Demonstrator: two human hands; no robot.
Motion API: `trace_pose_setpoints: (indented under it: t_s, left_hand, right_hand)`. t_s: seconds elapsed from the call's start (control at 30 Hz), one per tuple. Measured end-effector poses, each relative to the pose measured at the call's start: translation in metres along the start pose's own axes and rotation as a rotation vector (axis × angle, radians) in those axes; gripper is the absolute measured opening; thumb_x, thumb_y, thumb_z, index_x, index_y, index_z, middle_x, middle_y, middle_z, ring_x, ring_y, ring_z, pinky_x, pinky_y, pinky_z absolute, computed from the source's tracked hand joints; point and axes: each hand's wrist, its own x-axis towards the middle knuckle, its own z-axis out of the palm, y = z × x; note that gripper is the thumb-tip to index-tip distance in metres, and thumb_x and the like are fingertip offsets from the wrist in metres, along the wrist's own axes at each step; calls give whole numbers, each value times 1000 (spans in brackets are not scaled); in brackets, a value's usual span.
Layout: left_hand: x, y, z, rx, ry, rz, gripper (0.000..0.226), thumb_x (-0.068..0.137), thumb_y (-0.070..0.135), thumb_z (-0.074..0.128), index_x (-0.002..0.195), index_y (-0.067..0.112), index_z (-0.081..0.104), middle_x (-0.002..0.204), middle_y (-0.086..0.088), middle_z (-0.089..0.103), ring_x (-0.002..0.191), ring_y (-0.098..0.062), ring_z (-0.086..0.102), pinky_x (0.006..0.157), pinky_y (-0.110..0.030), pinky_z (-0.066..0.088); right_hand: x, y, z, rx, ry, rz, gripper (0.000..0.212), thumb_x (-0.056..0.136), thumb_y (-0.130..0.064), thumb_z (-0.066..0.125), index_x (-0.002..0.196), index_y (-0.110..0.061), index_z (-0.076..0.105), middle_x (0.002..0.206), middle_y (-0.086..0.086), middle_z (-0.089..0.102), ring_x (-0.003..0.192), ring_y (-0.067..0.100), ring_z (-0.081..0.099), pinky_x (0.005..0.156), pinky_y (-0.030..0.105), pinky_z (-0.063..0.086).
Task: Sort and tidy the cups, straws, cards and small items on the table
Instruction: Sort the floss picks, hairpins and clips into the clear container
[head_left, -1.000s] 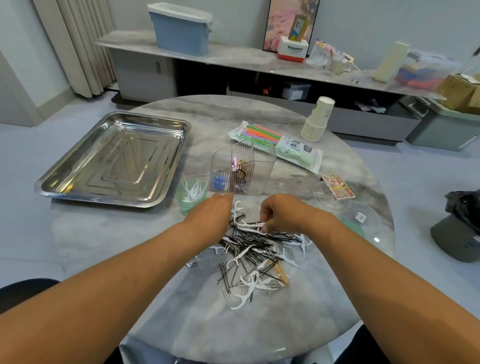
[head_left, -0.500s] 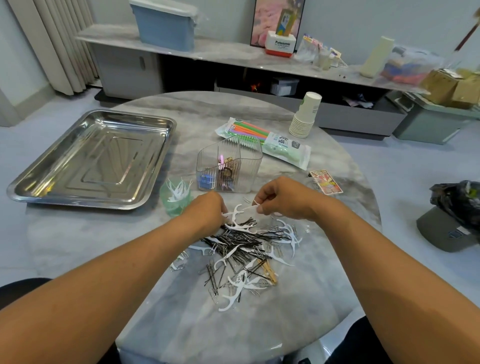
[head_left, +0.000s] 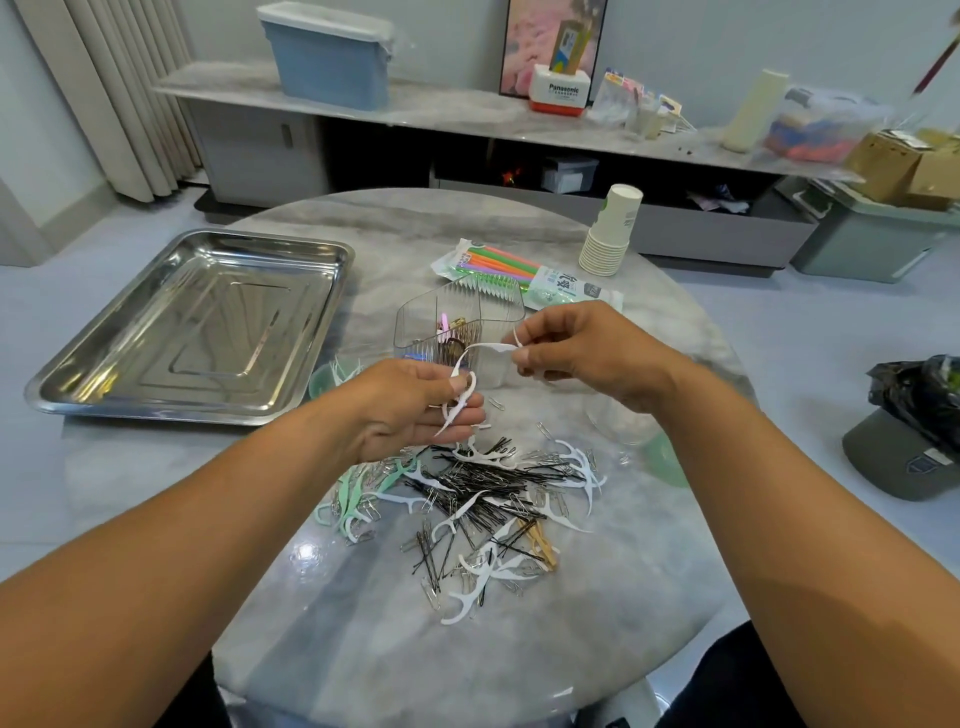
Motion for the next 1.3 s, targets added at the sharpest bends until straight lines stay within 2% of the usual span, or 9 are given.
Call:
trace_pose_setpoints:
  t_s: [0.2, 0.3, 0.43, 0.53, 0.67, 0.8, 0.97, 1.1, 1.3]
  left_hand:
    - [-6, 1, 1, -187, -121, -119, 25, 105, 5, 46, 123, -8, 58, 106, -25, 73, 94, -32, 75, 79, -40, 63]
    - [-8, 3, 2, -234, -193, -151, 41, 106, 24, 47, 124, -11, 59, 114, -27, 70, 103, -36, 72, 87, -43, 61]
    - [-7, 4, 0, -284, -285, -133, 71, 98, 55, 48, 120, -11, 62, 111, -26, 68, 103, -36, 71, 91, -44, 59]
    - [-8, 5, -2, -326, -326, -116, 64, 97, 53, 50, 117, -6, 62, 103, -22, 67, 95, -32, 72, 88, -43, 61]
    - [-7, 1, -5, -335, -250, -103, 34, 104, 21, 50, 122, -6, 59, 110, -23, 66, 92, -29, 71, 90, -44, 59]
    - [-4, -3, -10, -333, -229, -60, 26, 90, 6, 61, 113, -6, 66, 107, -18, 70, 91, -21, 70, 90, -36, 58]
    - [-1, -2, -10, -249, -230, -31, 29, 94, -7, 56, 120, 1, 67, 101, -13, 72, 85, -15, 70, 79, -25, 60]
    - [-6, -9, 0, -88, -294, -49, 27, 96, -8, 55, 119, 2, 66, 101, -13, 74, 85, -14, 71, 74, -23, 61]
    - [-9, -12, 5, -54, -253, -51, 24, 96, -8, 57, 115, 1, 66, 98, -14, 74, 84, -16, 72, 72, -24, 61]
  right_hand:
    - [-5, -3, 13, -194, -118, -93, 13, 87, -2, 76, 97, -10, 77, 93, 2, 78, 85, 13, 72, 80, 23, 58]
    - [-7, -4, 22, -425, -75, -192, 12, 85, -11, 81, 95, -16, 81, 93, -2, 78, 93, 19, 71, 91, 40, 56]
    - [-12, -2, 36, -583, 14, -401, 13, 81, -20, 85, 92, -24, 83, 94, -10, 71, 97, 15, 61, 88, 42, 50]
    - [-13, 1, 45, -550, 36, -495, 13, 80, -14, 85, 92, -18, 83, 95, 0, 63, 95, 18, 57, 84, 39, 48]
    - [-12, 3, 48, -583, 27, -585, 16, 81, -8, 83, 96, -14, 82, 96, 2, 68, 87, 16, 64, 79, 39, 52]
    - [-15, 5, 49, -541, 23, -591, 20, 86, -6, 78, 104, -13, 79, 99, 1, 72, 88, 14, 69, 81, 36, 56]
    - [-11, 1, 48, -344, 331, -503, 15, 92, -18, 70, 104, -21, 77, 99, -11, 71, 89, 6, 65, 76, 20, 51]
    - [-5, 5, 45, -85, 116, -125, 22, 84, -27, 83, 103, -19, 77, 89, -1, 76, 84, 12, 71, 78, 31, 58]
    - [-5, 3, 48, 209, 54, -108, 8, 84, -6, 79, 82, -13, 76, 74, -1, 76, 69, 8, 71, 63, 15, 53]
